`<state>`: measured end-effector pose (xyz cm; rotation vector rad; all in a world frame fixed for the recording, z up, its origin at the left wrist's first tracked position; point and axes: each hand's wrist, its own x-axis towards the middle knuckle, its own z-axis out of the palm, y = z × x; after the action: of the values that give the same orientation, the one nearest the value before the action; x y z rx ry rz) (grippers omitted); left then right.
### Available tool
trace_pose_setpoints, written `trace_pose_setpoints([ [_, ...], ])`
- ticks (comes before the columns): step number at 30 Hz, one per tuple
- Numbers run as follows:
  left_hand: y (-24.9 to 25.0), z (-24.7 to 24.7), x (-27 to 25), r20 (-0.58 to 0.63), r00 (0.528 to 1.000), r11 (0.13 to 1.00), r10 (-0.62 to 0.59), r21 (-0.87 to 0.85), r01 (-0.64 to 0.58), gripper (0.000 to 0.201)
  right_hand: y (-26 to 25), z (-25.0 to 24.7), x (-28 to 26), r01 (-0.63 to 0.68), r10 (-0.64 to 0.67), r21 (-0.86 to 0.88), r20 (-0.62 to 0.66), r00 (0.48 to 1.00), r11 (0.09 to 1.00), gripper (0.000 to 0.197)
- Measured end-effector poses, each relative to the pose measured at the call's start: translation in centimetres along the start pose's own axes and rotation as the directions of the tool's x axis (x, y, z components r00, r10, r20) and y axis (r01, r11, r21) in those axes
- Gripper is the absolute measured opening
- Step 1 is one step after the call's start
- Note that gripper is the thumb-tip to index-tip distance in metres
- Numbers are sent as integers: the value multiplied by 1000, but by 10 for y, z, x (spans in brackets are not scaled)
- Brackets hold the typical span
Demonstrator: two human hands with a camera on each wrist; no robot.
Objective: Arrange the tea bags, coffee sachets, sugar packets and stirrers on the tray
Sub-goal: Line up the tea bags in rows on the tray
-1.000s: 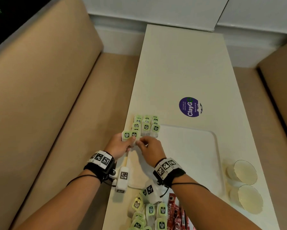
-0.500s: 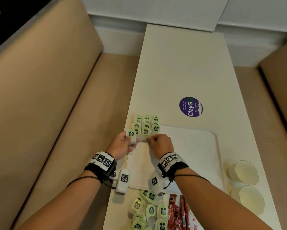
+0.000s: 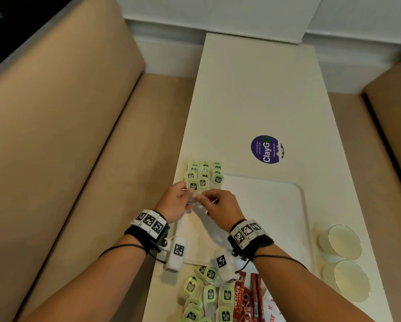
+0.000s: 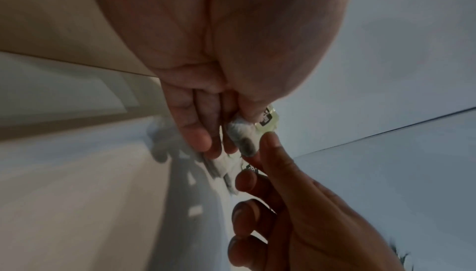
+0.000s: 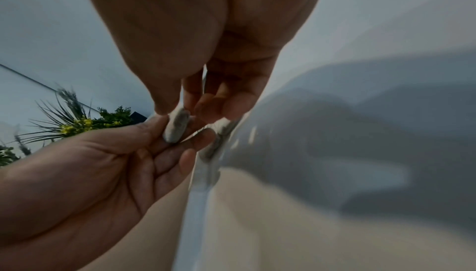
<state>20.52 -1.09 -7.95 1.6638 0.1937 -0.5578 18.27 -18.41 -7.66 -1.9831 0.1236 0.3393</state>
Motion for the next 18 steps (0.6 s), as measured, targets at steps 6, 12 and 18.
trace_pose_setpoints([
  [6, 5, 9, -2, 14, 1000, 1000, -8, 24, 8, 22, 5, -4, 1, 20, -20, -31, -29, 999, 999, 18],
  [12, 3, -4, 2, -150, 982, 945, 112, 321, -59, 7, 18, -21, 4, -83, 74, -55, -155, 985, 995, 18],
  [18, -2, -17, 4, -8, 978, 693, 207, 707, -141, 20, 27, -25, 6, -245, 225, -64, -221, 949, 967, 20],
])
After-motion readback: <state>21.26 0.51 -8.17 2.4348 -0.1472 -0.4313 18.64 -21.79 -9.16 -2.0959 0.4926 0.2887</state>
